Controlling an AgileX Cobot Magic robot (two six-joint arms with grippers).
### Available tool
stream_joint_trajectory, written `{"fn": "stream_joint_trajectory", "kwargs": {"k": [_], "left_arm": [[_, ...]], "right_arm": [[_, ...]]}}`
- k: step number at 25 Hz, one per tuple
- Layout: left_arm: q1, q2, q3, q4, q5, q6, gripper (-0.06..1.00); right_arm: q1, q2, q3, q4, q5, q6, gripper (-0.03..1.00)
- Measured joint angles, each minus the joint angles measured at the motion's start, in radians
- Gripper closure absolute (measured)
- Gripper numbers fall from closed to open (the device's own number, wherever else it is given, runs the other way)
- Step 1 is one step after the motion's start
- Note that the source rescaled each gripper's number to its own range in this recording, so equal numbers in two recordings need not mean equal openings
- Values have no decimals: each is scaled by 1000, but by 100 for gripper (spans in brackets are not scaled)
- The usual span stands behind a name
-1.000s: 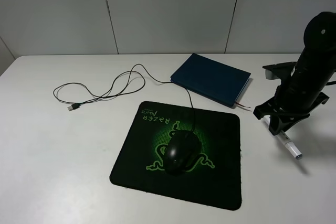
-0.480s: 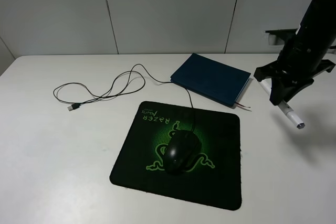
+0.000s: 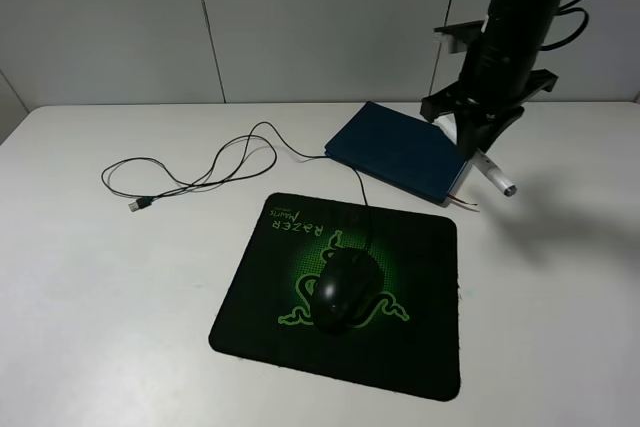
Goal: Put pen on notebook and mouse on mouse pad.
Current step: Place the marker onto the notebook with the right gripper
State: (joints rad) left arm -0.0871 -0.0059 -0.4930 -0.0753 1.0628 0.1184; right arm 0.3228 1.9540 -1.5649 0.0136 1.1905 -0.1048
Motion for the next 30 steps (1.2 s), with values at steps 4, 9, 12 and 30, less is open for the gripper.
{"fn": "stream_joint_trajectory", "kwargs": {"k": [4,9,12,30], "left_arm": [[0,0,0,0,0,0,-2],[0,0,0,0,0,0,-2],[0,0,0,0,0,0,-2],[0,0,0,1,0,0,-2]], "right_arm": [[20,101,-123,2,20,-1,96],[20,215,-291,2,20,-20,96],[20,274,-369,2,20,-30,96],[20,473,-550,50,8,-72,96]]}}
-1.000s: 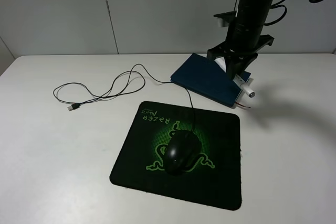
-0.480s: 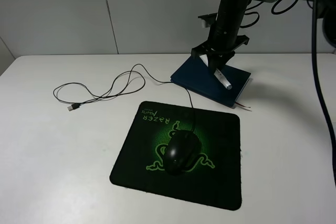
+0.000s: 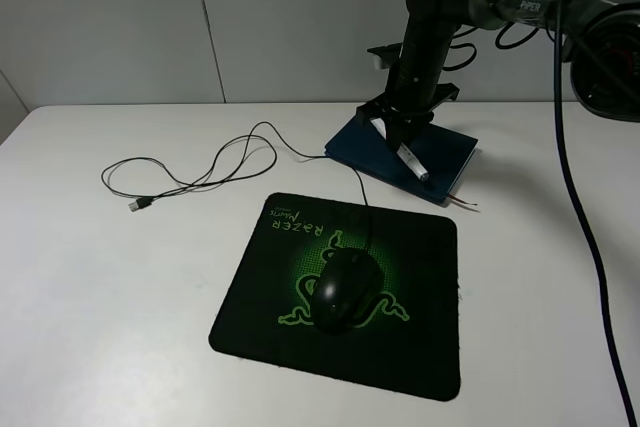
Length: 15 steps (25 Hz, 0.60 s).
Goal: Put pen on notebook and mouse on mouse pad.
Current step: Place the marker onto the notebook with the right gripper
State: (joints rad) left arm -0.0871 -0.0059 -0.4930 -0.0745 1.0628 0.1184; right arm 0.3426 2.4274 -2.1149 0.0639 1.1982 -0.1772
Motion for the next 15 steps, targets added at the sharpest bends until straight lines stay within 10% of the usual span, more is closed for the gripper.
{"fn": "stream_joint_trajectory", "kwargs": {"k": [12,15], "left_arm": [[0,0,0,0,0,0,-2],[0,0,0,0,0,0,-2]], "right_arm": [[0,0,0,-55,-40,0,96],[0,0,0,-56,-40,-1,79]]}}
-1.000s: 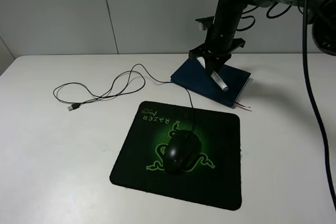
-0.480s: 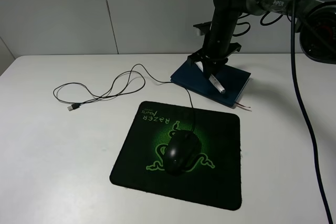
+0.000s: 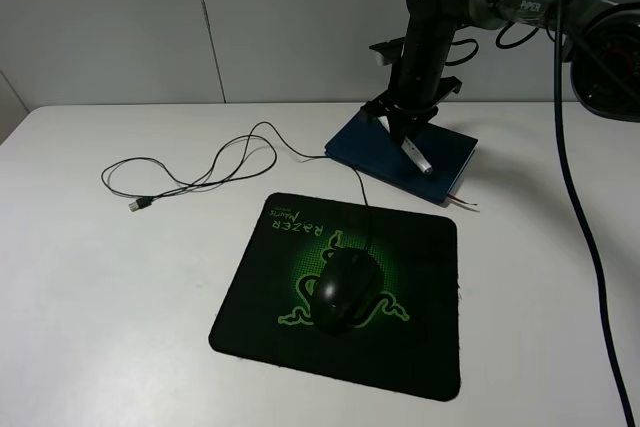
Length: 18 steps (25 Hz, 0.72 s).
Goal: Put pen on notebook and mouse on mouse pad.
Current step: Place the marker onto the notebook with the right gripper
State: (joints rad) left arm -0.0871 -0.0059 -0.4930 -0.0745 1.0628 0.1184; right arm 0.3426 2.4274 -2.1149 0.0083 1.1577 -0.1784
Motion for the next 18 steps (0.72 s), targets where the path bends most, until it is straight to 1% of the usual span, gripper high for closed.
{"fn": "stream_joint_trajectory", "kwargs": {"k": [5,7,9,11,15,18], "left_arm": [[0,0,0,0,0,0,-2],[0,0,0,0,0,0,-2],[0,0,0,0,0,0,-2],[0,0,0,0,0,0,-2],[0,0,0,0,0,0,-2],[0,0,0,0,0,0,-2]], "right_arm": [[0,0,0,0,0,-2,27],[0,0,0,0,-4,-2,8],[0,0,0,0,-9,-3,1],[0,0,0,0,-10,-4,-2],[0,0,0,0,-7,-5,-3],[0,0,-19,0,22,-5,-3]]}}
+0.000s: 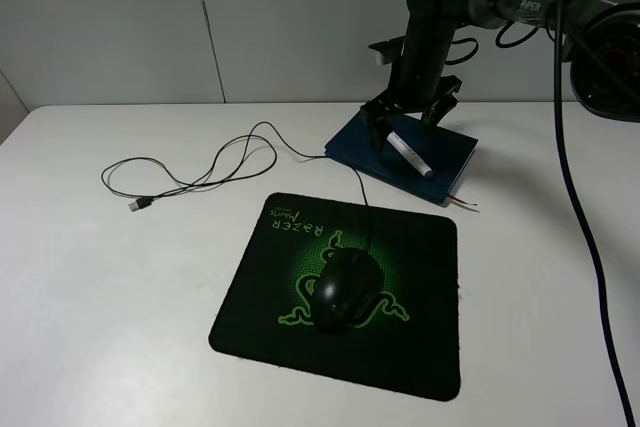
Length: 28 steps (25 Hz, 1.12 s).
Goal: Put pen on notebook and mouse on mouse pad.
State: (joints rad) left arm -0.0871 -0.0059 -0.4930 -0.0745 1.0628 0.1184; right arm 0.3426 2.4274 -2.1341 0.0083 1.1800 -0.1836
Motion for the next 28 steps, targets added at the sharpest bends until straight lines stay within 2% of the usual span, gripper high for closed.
{"fn": "stream_joint_trajectory", "kwargs": {"k": [2,15,22,28], "left_arm": [[0,0,0,0,0,0,-2],[0,0,0,0,0,0,-2],[0,0,0,0,0,0,-2],[0,0,0,0,0,0,-2]], "right_arm": [[0,-1,-25,0,26,0,-3],[7,-192,-16,-3,32,19,-3],[32,-365,163,1,33,49,-3],[32,-574,404,16,33,73,-3]]}}
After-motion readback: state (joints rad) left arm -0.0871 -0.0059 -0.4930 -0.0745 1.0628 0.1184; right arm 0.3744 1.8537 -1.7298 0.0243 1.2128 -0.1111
